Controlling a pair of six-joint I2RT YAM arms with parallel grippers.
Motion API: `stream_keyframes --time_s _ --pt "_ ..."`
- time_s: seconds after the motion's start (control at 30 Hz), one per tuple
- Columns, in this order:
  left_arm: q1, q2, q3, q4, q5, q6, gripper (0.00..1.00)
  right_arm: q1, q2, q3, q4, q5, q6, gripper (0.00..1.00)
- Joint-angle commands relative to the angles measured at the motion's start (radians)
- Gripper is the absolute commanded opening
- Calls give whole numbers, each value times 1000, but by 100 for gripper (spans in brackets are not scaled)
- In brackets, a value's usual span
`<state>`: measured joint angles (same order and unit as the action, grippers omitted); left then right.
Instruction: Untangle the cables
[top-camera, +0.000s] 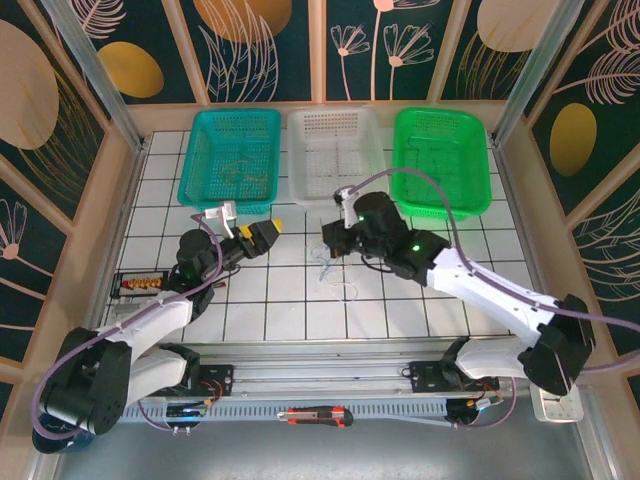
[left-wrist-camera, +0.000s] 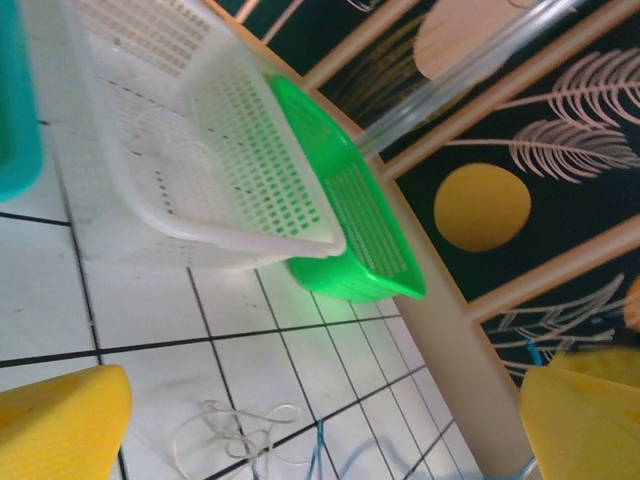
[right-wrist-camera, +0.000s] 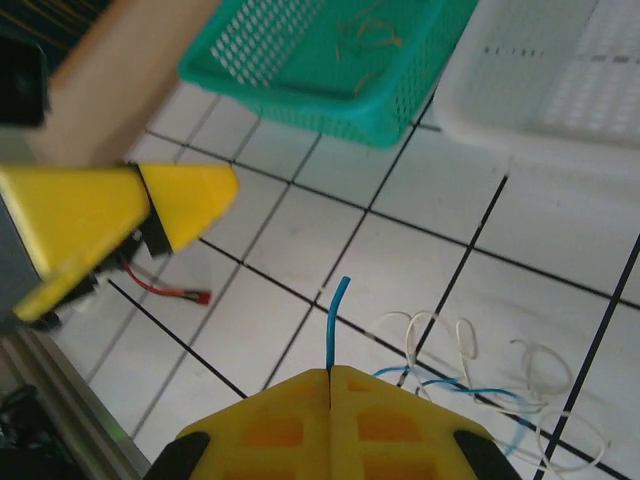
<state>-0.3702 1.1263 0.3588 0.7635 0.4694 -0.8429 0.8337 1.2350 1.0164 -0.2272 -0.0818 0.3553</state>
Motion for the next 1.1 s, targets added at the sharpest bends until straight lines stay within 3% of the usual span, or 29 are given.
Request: stream_keyframes --time_s 0.0,0.6,0.8,1.07 --pt "-46 2 16 55 58 84 99 -44 -47 1 37 -73 46 0" --pt "-355 151 192 8 -77 442 98 -82 -108 -13 79 -170 117 0" --pt "-393 225 265 12 -100 472 96 -81 -112 -19 106 -202 142 0" --pt "-401 308 314 83 -98 467 80 -76 -124 9 128 -236 166 0"
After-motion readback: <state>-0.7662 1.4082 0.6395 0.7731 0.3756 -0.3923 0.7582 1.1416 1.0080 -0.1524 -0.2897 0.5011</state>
